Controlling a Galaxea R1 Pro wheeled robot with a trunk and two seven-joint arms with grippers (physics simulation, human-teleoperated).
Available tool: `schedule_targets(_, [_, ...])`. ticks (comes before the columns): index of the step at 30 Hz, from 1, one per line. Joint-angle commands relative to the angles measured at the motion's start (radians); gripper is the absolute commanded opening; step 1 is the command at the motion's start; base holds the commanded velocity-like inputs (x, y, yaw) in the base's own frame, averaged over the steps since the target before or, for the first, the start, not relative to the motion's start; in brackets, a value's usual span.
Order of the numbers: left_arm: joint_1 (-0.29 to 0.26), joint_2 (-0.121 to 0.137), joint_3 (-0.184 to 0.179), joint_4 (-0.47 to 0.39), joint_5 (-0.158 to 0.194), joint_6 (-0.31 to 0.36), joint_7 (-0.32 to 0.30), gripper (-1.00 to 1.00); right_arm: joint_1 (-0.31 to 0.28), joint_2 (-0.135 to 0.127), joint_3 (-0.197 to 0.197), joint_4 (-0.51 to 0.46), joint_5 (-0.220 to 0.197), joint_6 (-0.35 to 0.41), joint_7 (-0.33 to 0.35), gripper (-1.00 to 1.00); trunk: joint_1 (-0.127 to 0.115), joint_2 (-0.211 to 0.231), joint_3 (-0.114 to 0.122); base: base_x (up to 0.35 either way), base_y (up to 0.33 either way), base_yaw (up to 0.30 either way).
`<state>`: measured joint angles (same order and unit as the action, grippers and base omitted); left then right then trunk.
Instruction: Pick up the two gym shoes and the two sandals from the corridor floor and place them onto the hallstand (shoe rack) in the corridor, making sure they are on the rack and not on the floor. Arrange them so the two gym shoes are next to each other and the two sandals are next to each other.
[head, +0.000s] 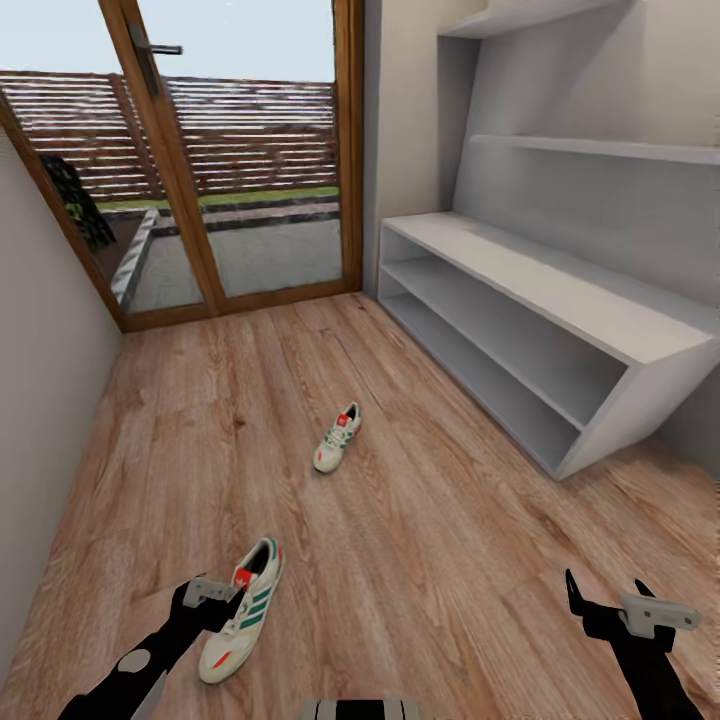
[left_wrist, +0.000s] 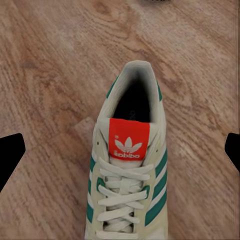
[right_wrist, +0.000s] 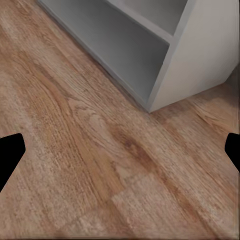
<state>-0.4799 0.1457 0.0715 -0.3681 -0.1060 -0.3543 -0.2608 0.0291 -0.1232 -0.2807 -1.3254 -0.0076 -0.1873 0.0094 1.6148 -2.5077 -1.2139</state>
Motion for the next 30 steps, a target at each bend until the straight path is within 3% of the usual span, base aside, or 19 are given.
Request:
schedule_targets(1, [0.000,0.000,0.000,0.000,0.000,0.000,0.000,1.00,0.000,0.000,0.000,0.000,0.000,0.000,0.000,1.00,0.000,0.000,0.000,0.001,0.000,-0.145])
schedule_targets(30, [0.000,0.003,0.003,0.000,0.000,0.000,0.000,1.00,0.000,0.000,0.000,0.001,0.000,0.000,-0.003,1.00,0.000,0.000,-0.003,0.000,0.000,-0.025])
